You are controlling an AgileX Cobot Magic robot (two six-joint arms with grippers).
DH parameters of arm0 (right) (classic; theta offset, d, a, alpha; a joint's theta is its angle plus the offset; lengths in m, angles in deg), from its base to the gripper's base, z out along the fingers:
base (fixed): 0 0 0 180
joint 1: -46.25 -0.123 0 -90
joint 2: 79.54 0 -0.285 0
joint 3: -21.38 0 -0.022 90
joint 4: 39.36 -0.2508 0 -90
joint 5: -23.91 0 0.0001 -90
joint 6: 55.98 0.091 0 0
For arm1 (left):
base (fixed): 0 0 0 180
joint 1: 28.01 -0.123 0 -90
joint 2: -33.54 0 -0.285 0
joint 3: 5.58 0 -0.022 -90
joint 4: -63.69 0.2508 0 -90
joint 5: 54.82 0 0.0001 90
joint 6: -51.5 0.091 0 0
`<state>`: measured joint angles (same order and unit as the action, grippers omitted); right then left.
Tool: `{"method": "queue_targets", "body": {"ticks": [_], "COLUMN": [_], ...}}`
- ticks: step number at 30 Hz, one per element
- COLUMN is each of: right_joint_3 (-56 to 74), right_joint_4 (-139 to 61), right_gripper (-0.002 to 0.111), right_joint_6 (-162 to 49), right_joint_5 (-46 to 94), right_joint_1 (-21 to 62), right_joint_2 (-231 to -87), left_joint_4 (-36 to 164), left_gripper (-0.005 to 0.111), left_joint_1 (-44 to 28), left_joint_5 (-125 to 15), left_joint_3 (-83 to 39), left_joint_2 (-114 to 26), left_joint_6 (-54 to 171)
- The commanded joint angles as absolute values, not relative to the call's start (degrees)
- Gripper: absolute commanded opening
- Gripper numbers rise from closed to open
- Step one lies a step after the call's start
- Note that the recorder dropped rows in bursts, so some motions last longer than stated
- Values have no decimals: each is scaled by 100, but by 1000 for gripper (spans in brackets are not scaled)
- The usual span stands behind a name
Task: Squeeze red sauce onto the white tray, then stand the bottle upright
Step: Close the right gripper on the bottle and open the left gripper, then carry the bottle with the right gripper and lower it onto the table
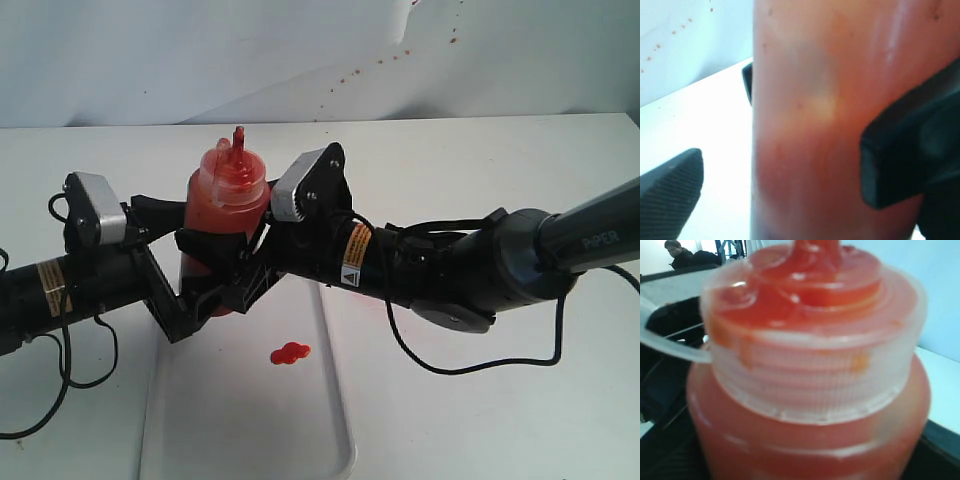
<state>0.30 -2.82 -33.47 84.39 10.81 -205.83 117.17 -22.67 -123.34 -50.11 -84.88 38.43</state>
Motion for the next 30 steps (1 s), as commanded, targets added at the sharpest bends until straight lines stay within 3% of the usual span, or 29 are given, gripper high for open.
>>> {"method": "queue_targets", "body": {"ticks": [1, 16, 30], "right_joint_3": [34, 34, 34], "right_joint_4": [-260, -1676, -2053], "right_gripper": [0, 0, 0], "right_joint_6": [-3373, -4323, -4420], "right_joint_5": [8604, 7851, 7718], "right_joint_1": [1081, 1120, 1886], "right_joint_2": [-20551, -20551, -20551], "left_joint_4": [11481, 10657, 8739], "left_gripper": [104, 104, 104], "left_joint_1": [-2266, -2266, -2266], "left_joint_5": [-12478, -12478, -11616], "left_joint_3": [-4976, -4976, -4976], "left_joint_2": [-8452, -8452, -8452], "left_joint_6": [3697, 3697, 3697]}}
